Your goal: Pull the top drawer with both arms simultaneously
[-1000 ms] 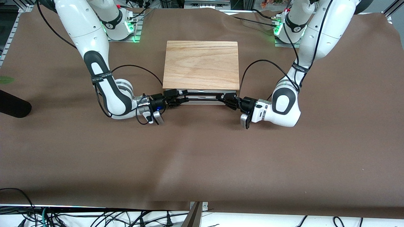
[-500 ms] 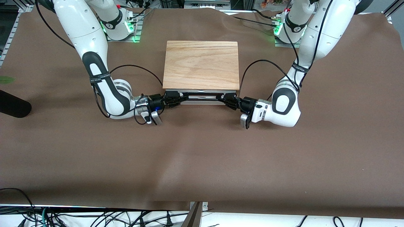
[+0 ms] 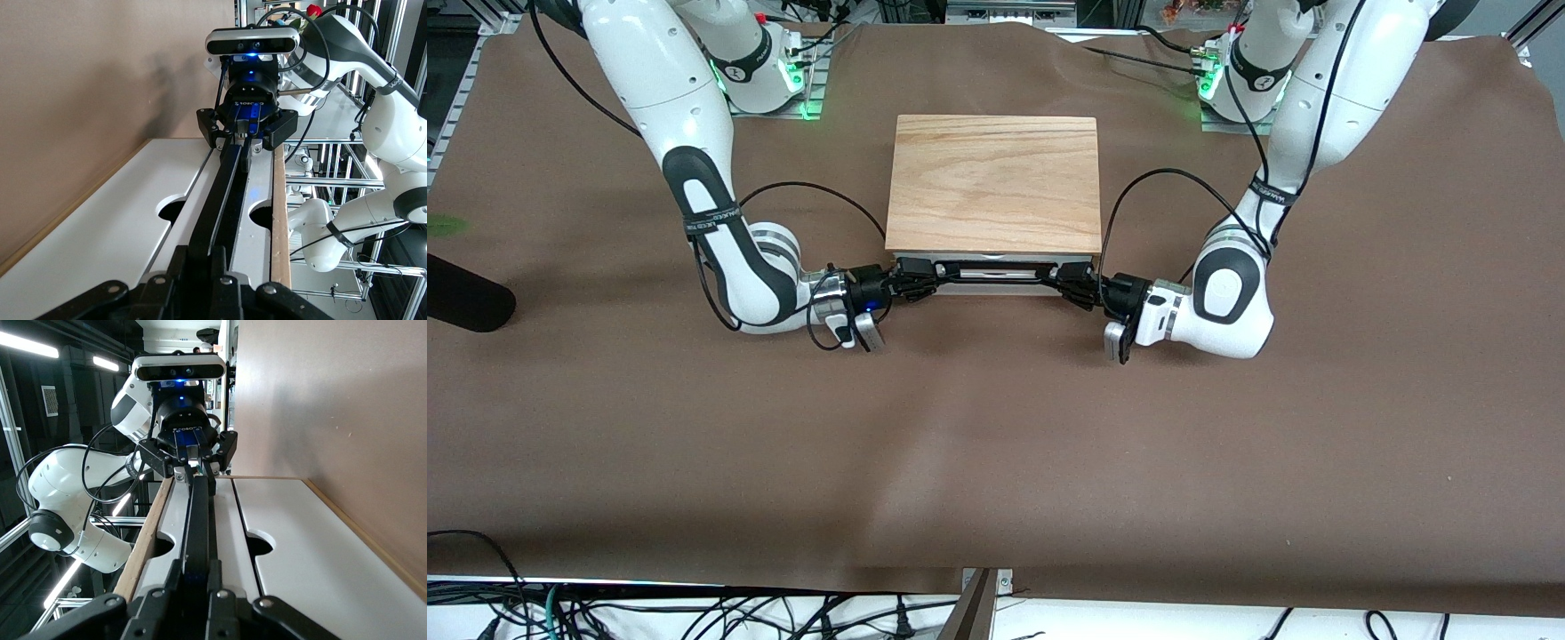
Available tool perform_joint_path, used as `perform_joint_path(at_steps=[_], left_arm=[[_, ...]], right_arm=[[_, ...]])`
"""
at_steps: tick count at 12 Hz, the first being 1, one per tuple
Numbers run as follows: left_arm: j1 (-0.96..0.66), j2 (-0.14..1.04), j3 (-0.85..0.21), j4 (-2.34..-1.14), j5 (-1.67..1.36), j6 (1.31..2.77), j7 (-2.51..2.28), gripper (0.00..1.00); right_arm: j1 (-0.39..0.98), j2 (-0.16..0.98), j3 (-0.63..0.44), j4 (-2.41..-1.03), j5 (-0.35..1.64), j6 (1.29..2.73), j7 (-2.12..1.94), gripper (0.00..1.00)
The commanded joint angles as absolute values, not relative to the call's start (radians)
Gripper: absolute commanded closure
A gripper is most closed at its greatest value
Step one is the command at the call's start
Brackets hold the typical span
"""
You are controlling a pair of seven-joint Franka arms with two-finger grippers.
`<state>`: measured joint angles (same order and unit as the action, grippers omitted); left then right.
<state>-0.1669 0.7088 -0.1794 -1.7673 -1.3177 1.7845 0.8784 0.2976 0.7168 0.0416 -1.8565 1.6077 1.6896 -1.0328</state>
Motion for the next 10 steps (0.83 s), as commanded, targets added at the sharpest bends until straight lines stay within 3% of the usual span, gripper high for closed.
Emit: perform_joint_path(at_steps=[1, 10], left_arm=[[-0.173, 0.742, -0.178, -1.753, -1.299, 1.795, 0.910, 1.00], [-0.167, 0.798, -0.178, -1.597, -1.298, 1.796, 0.893, 1.00]], right_arm=[[0.305, 0.706, 0.048, -1.858, 1.643, 1.712, -1.048, 1.00], [0.295, 0.770, 0.044, -1.695, 1.669, 1.758, -0.965, 1.00]])
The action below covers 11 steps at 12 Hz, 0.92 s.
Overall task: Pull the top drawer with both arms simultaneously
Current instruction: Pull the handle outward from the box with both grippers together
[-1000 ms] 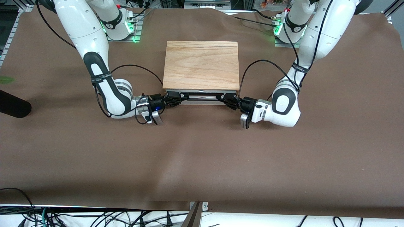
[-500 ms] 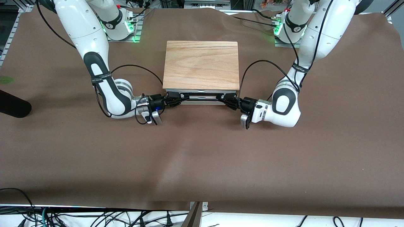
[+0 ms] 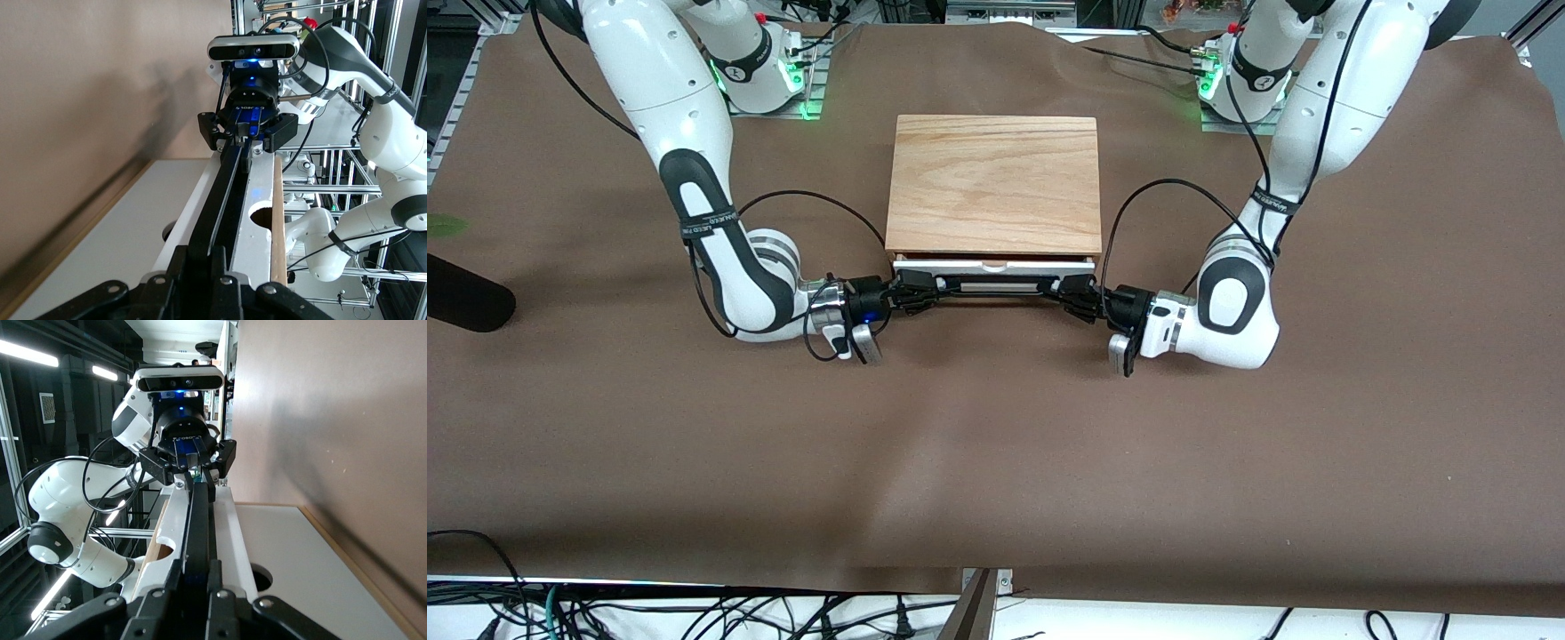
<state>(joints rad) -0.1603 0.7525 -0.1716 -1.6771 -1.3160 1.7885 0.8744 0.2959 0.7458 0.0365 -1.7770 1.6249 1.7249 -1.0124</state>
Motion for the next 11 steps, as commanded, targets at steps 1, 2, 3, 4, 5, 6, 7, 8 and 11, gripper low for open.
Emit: perform_joint_path(at_steps=[1, 2, 3, 4, 5, 6, 7, 8, 11], left_arm=[[-0.164, 0.804, -0.176, -1.595, -1.296, 1.796, 0.896, 1.00], [-0.163, 0.816, -0.173, -1.588, -1.296, 1.798, 0.902, 1.00], [-0.163, 0.836, -0.173, -1.551, -1.296, 1.798, 0.905, 1.00], [-0.163, 0.844, -0.173, -1.525, -1.296, 1.798, 0.899, 1.00], [-0.163, 0.851, -0.173, -1.508, -1.296, 1.801, 0.890, 1.00], [-0.163, 0.868, -0.170, -1.488, -1.296, 1.802, 0.888, 1.00], [-0.161, 0.891, -0.169, -1.455, -1.295, 1.802, 0.887, 1.00], [-0.163, 0.917, -0.169, -1.425, -1.295, 1.805, 0.868, 1.00], [-0.163, 0.972, -0.169, -1.335, -1.295, 1.809, 0.815, 1.00]], right_arm=[[0.295, 0.791, 0.044, -1.656, 1.669, 1.761, -0.948, 1.00], [0.293, 0.817, 0.044, -1.614, 1.669, 1.763, -0.940, 1.00], [0.293, 0.843, 0.044, -1.576, 1.674, 1.775, -0.940, 1.00], [0.293, 0.865, 0.044, -1.547, 1.675, 1.782, -0.925, 1.00], [0.293, 0.874, 0.043, -1.530, 1.675, 1.789, -0.905, 1.00], [0.291, 0.883, 0.043, -1.511, 1.675, 1.795, -0.897, 1.00], [0.290, 0.893, 0.043, -1.497, 1.675, 1.801, -0.896, 1.00], [0.290, 0.905, 0.043, -1.480, 1.675, 1.810, -0.896, 1.00], [0.282, 0.934, 0.043, -1.428, 1.675, 1.822, -0.865, 1.00]])
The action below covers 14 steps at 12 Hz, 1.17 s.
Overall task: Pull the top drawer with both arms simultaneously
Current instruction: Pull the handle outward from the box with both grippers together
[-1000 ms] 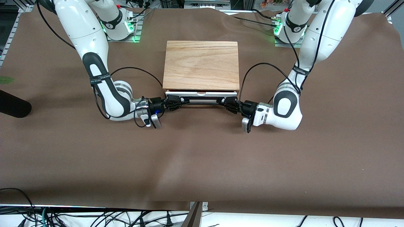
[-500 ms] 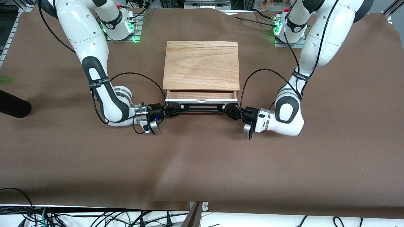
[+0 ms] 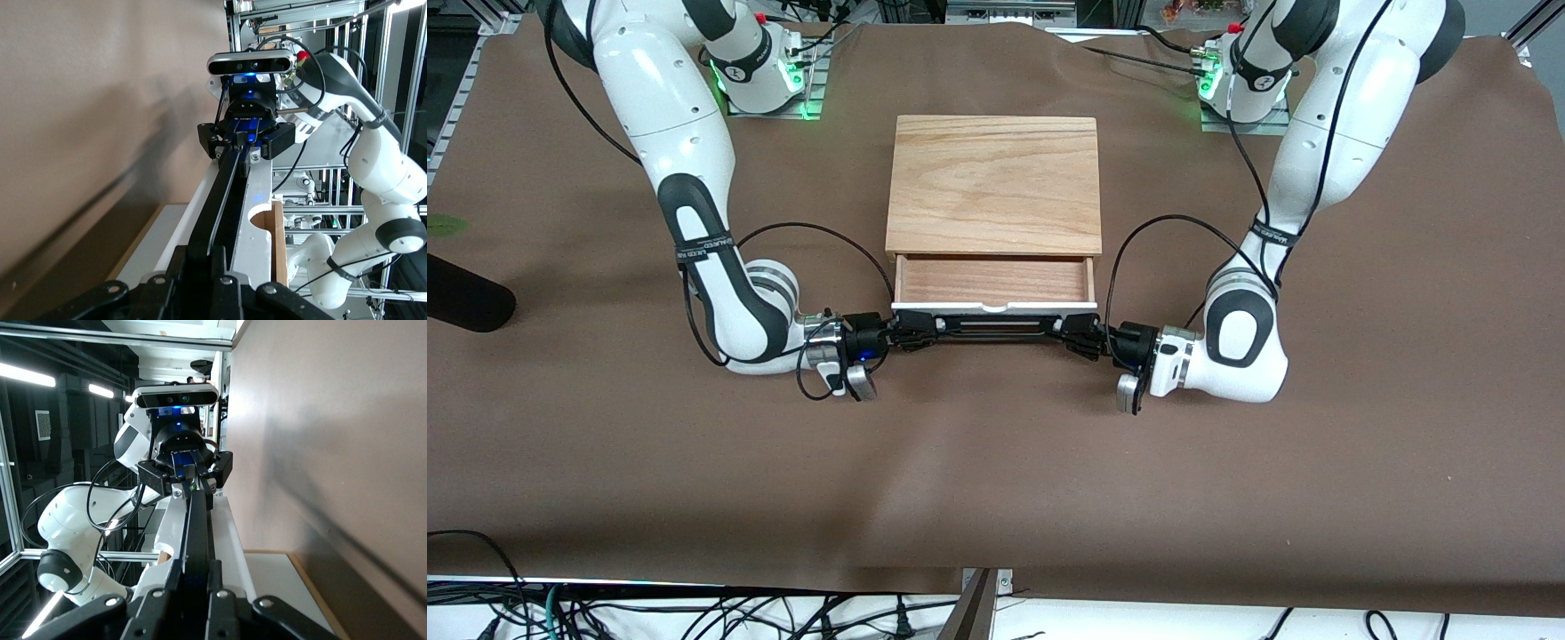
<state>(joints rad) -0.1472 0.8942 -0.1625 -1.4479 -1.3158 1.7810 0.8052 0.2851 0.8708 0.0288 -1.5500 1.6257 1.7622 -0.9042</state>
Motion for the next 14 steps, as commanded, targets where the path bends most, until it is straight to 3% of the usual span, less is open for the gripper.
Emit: perform_joint_path(at_steps=[1, 8, 9, 10, 11, 12, 13, 14], left_arm=[[-0.163, 0.977, -0.169, -1.318, -1.295, 1.809, 0.786, 1.00], [-0.163, 0.980, -0.169, -1.308, -1.292, 1.856, 0.770, 1.00], [-0.163, 0.979, -0.167, -1.308, -1.290, 1.856, 0.775, 0.61], [-0.163, 0.979, -0.169, -1.312, -1.293, 1.856, 0.784, 0.02], [-0.155, 0.977, -0.167, -1.312, -1.298, 1.855, 0.778, 0.00], [-0.149, 0.977, -0.169, -1.315, -1.299, 1.855, 0.773, 0.00], [-0.149, 0.976, -0.169, -1.316, -1.299, 1.853, 0.772, 0.00], [-0.149, 0.976, -0.169, -1.316, -1.299, 1.853, 0.769, 0.00]], right_arm=[[0.276, 0.946, 0.043, -1.408, 1.675, 1.824, -0.864, 1.00], [0.275, 0.989, 0.043, -1.348, 1.674, 1.868, -0.831, 1.00], [0.275, 0.989, 0.041, -1.350, 1.674, 1.868, -0.836, 0.99], [0.275, 0.989, 0.041, -1.350, 1.674, 1.867, -0.836, 0.86], [0.275, 0.989, 0.041, -1.350, 1.672, 1.867, -0.836, 0.65], [0.275, 0.989, 0.041, -1.350, 1.672, 1.867, -0.836, 0.25], [0.275, 0.989, 0.041, -1.350, 1.672, 1.867, -0.838, 0.00], [0.275, 0.988, 0.043, -1.350, 1.672, 1.867, -0.830, 0.00]])
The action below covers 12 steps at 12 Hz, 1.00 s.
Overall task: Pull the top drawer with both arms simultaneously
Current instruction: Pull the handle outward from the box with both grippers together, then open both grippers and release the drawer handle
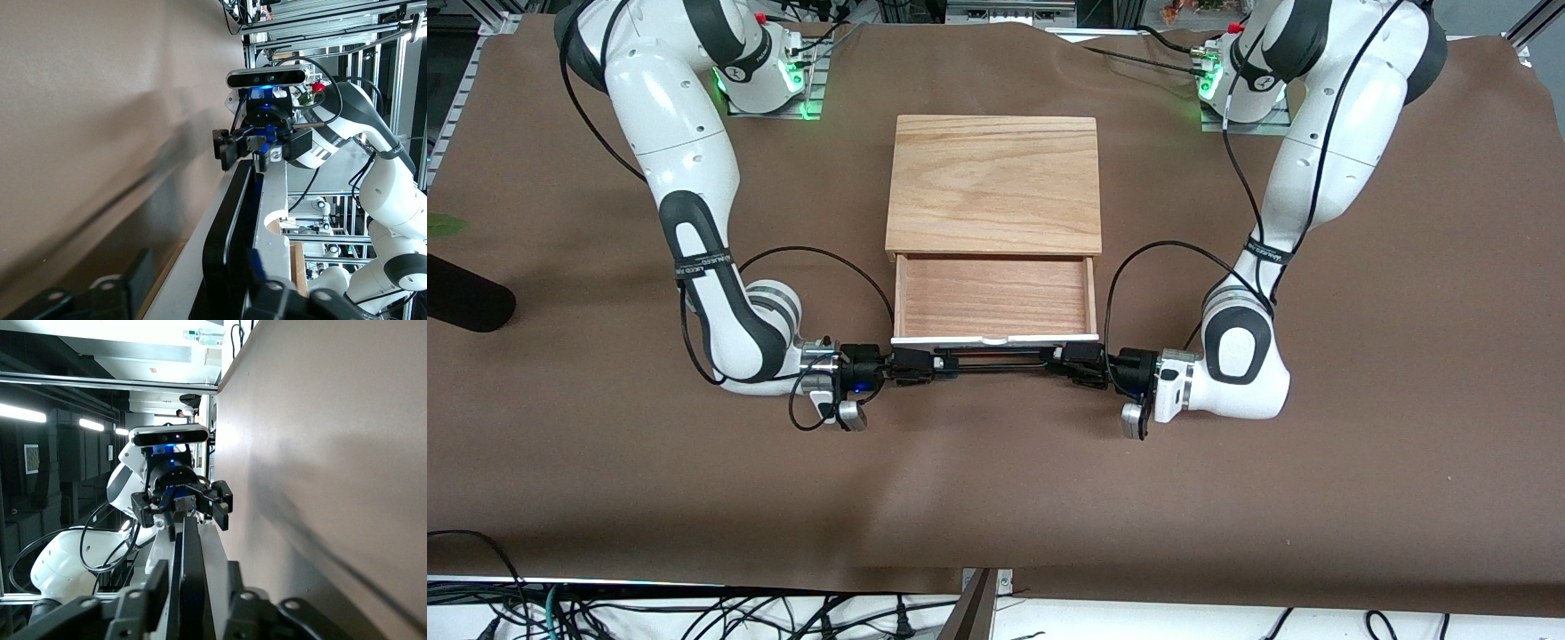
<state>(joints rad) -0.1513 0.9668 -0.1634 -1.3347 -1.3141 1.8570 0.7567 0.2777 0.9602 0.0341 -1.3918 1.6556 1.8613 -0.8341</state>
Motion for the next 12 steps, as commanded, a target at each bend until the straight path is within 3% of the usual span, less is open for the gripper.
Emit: perform_joint_path(at_steps=[1, 6, 12], left_arm=[[-0.147, 0.976, -0.169, -1.318, -1.299, 1.853, 0.767, 0.00], [-0.133, 0.930, -0.157, -1.315, -1.275, 1.848, 0.694, 0.00], [-0.091, 0.700, -0.149, -1.307, -0.803, 1.847, 0.415, 0.00]], right_arm=[[0.275, 0.988, 0.043, -1.350, 1.672, 1.868, -0.828, 0.00], [0.291, 0.954, -0.066, -1.344, 1.535, 1.867, -0.816, 0.00], [0.291, 0.940, -0.236, -1.206, 1.162, 1.858, -0.698, 0.00]])
